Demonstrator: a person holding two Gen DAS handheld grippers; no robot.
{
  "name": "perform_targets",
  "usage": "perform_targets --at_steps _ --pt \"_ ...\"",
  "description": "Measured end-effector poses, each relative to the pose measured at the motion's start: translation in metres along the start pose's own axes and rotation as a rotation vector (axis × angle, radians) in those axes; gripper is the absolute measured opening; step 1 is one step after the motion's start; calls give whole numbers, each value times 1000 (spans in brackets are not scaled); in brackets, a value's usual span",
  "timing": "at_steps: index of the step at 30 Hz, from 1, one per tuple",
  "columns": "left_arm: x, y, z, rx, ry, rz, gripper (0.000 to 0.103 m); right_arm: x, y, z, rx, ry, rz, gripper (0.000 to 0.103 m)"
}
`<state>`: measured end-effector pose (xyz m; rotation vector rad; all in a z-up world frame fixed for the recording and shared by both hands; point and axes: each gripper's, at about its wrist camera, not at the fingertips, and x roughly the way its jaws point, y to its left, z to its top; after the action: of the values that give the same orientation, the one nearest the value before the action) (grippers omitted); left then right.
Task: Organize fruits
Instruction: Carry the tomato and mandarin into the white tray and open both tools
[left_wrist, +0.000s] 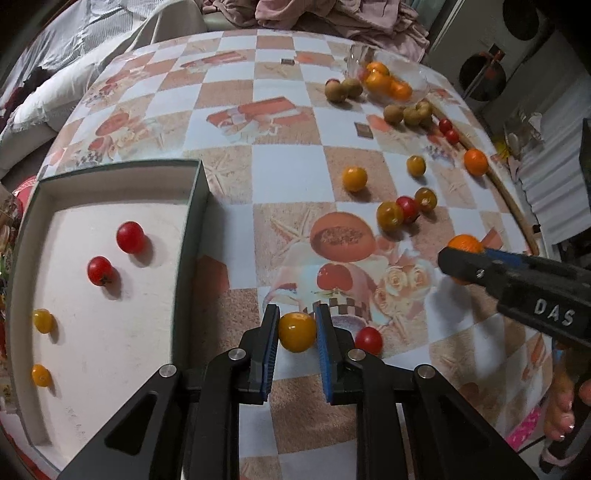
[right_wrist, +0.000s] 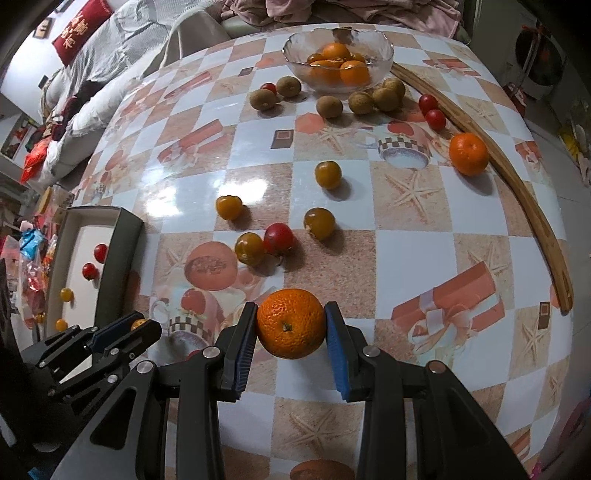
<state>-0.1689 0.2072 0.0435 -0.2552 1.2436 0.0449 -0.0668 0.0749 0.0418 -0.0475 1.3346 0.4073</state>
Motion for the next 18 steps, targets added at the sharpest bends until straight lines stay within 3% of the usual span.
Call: perform_targets --at_steps 9,18 --pt "-32 13 3 -26 -56 -15 21 -11 26 6 -46 -13 24 39" --pt "-55 55 -12 -107 -88 13 21 -8 75 12 -131 -5 57 39"
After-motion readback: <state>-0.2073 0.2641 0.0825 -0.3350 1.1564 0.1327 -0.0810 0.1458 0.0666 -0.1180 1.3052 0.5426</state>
